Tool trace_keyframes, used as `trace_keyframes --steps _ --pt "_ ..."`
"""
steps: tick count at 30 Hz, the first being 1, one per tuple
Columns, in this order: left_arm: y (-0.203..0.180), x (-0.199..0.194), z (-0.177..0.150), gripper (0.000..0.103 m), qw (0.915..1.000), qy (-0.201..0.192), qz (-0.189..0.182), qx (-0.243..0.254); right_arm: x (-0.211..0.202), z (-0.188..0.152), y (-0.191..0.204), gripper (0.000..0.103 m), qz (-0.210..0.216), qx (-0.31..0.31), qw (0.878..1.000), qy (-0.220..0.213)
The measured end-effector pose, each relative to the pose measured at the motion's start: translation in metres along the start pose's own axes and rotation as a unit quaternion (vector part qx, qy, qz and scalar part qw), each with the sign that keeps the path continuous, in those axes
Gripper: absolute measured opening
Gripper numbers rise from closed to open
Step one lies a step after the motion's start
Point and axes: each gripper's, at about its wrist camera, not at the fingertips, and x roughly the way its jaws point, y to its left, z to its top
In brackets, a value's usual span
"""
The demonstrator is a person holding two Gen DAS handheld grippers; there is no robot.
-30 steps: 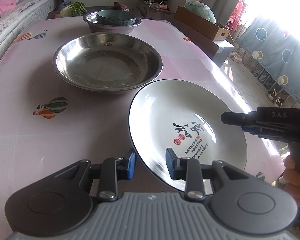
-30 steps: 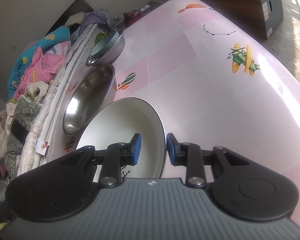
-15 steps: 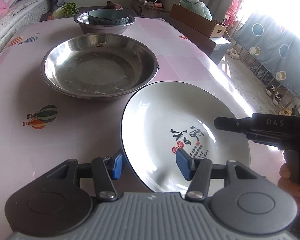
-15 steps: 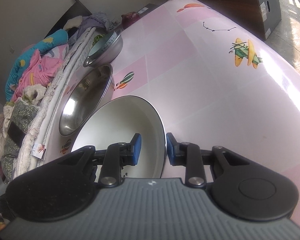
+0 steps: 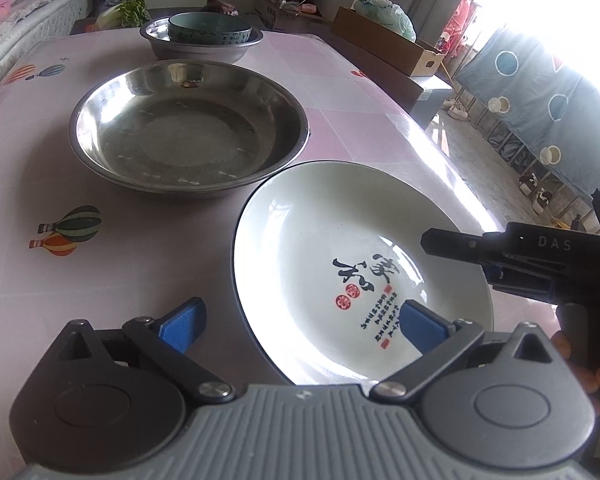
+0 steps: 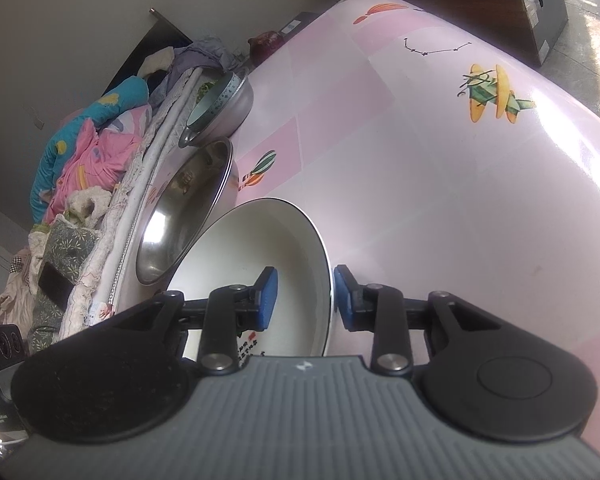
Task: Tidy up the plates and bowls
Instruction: 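Grasp the rim of the white printed plate with the right gripper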
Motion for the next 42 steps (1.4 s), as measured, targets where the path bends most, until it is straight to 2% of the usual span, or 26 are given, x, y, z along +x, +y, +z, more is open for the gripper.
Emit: trace_keyframes --steps 1,3,7,13,20,32,42 --pt "0.000 0.000 0.000 0.103 1.0000 0.000 -0.001 0.000 0.000 0.000 0.001 0.038 0.005 0.000 1.000 0.000" --pt "0.000 -0.001 0.000 0.103 1.0000 0.001 -0.003 -0.001 0.001 -0.001 0.003 0.051 0.014 0.001 1.000 0.000" --pt "0.006 -0.002 0.000 0.103 0.9998 -0.004 -0.012 -0.014 0.001 -0.001 0.008 0.069 0.025 -0.007 1.000 0.002" --pt "0.011 -0.004 -0.001 0.103 0.9993 -0.010 -0.024 -0.026 0.003 0.001 0.010 0.102 0.045 0.001 0.999 0.001" --pt "0.015 -0.003 0.000 0.103 0.9987 -0.013 -0.035 -0.036 0.005 0.004 0.013 0.102 0.037 -0.008 0.999 0.009" --pt "0.026 -0.004 0.001 0.103 0.9966 -0.015 -0.059 -0.056 0.003 0.008 -0.003 0.102 0.071 0.038 0.997 0.011" --pt "0.032 -0.004 0.001 0.103 0.9945 -0.018 -0.074 -0.072 0.005 0.006 0.000 0.102 0.075 0.020 0.997 0.011"
